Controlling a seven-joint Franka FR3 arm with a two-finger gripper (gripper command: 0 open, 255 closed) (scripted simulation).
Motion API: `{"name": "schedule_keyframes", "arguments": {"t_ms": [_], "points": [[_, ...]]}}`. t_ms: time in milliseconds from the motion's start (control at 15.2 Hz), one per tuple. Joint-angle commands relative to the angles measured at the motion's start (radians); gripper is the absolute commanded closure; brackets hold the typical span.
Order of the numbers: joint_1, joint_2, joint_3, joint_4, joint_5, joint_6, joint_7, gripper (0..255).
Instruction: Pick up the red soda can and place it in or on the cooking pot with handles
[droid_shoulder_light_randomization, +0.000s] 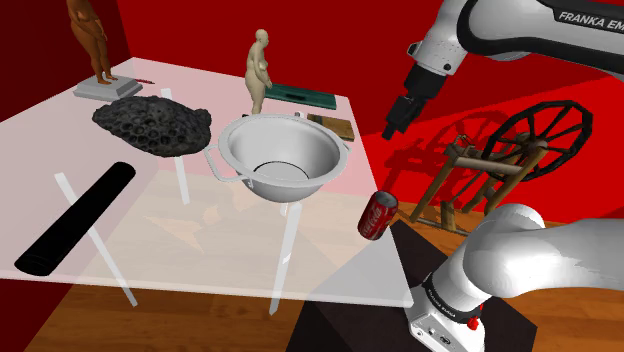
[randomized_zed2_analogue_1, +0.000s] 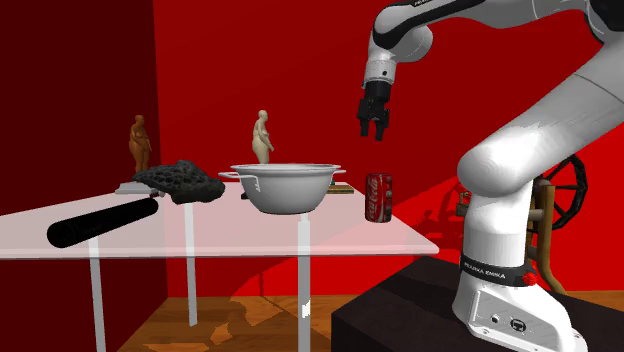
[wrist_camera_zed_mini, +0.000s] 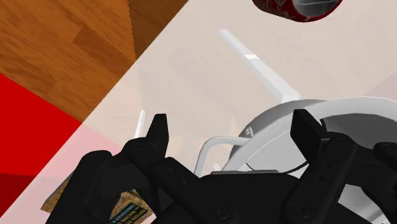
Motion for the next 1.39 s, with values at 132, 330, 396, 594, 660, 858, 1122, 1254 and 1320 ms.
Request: {"name": "schedule_keyframes", "arguments": {"t_ms": [132,330,396,594,660,858,1122,1254,1320], "points": [[0.009,-0.049,0.040,-0.062,0.009,0.005,0.033,0],[0.029,-0.121,0.101,-0.148,0.029,0.009,0.084,0],[0.037,-0.144,0.123,-0.175,0.039,0.010,0.102,0],[0.069,-0.209,0.190,-0.251,0.072,0.008,0.156,0],[0.082,-0.229,0.213,-0.275,0.086,0.007,0.176,0],[0.112,-0.268,0.263,-0.333,0.118,0.017,0.214,0],[0.119,-0.272,0.273,-0.388,0.129,0.068,0.214,0],[0.122,-0.272,0.279,-0.414,0.135,0.094,0.214,0],[0.123,-0.272,0.280,-0.422,0.136,0.102,0.214,0]]}}
